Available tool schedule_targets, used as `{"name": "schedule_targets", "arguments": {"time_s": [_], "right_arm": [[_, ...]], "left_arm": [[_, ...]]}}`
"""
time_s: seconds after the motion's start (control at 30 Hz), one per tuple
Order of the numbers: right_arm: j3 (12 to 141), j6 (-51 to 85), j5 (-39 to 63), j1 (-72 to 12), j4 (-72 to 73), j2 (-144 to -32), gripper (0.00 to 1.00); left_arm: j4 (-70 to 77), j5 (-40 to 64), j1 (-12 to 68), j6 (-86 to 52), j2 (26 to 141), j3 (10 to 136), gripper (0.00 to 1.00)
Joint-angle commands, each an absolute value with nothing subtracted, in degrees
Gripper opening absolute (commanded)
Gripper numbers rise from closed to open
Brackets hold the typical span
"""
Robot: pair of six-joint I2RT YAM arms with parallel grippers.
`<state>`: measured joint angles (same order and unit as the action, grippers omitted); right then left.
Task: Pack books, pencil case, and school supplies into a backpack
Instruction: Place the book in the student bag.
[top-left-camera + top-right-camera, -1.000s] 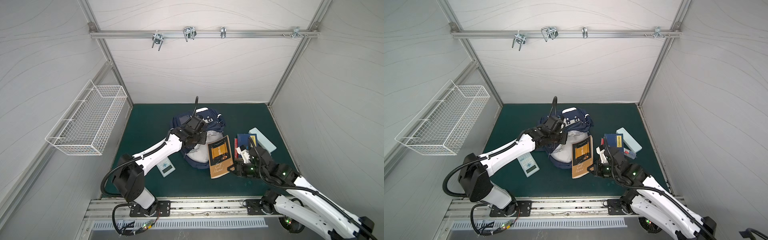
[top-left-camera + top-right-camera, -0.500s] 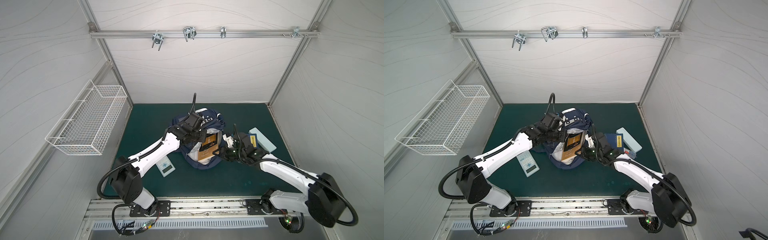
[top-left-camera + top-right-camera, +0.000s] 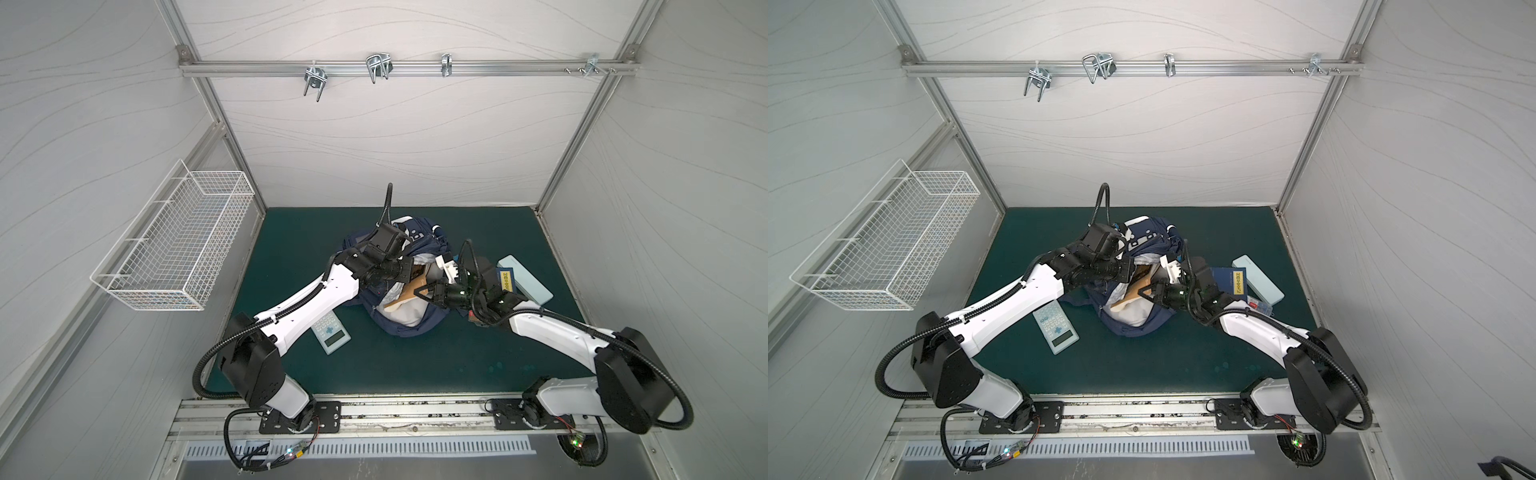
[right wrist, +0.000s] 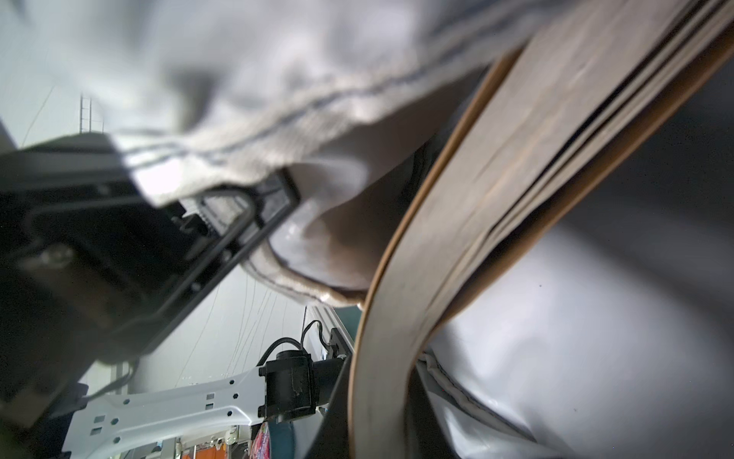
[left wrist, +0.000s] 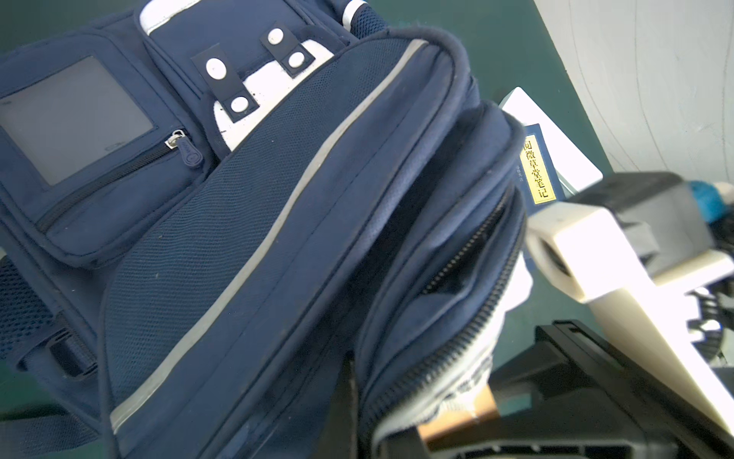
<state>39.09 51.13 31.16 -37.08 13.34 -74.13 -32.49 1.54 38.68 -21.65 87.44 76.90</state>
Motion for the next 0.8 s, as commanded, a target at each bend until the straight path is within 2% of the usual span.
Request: {"name": "schedule_targets", "arguments": {"time_s": [0.0, 0.13, 0.23, 0.47, 0.77], "right_arm": [[37.0, 47.3, 33.0, -36.8, 16.9, -66.8, 0.0], [33.4, 43.4, 33.0, -36.9, 13.8, -60.6, 0.0], [31.5, 42.2, 31.7, -35.7, 15.5, -60.1, 0.0], [32.3, 46.0, 34.1, -33.9, 29.1, -73.4, 0.0], [43.7, 50.0, 37.9, -33.9, 38.6, -92.0, 0.0]], "left_arm": [[-28.3, 1.6, 37.5, -23.4, 84.6, 80.9, 0.0], [-28.1, 3.0, 36.8, -23.9, 84.2, 80.7, 0.0], [-28.0, 3.6, 36.8, -24.2, 83.8, 80.5, 0.0], [-28.0, 5.3, 36.8, -23.8, 83.5, 80.4, 0.0], [-27.8, 7.1, 37.2, -21.5, 83.5, 80.2, 0.0]]}}
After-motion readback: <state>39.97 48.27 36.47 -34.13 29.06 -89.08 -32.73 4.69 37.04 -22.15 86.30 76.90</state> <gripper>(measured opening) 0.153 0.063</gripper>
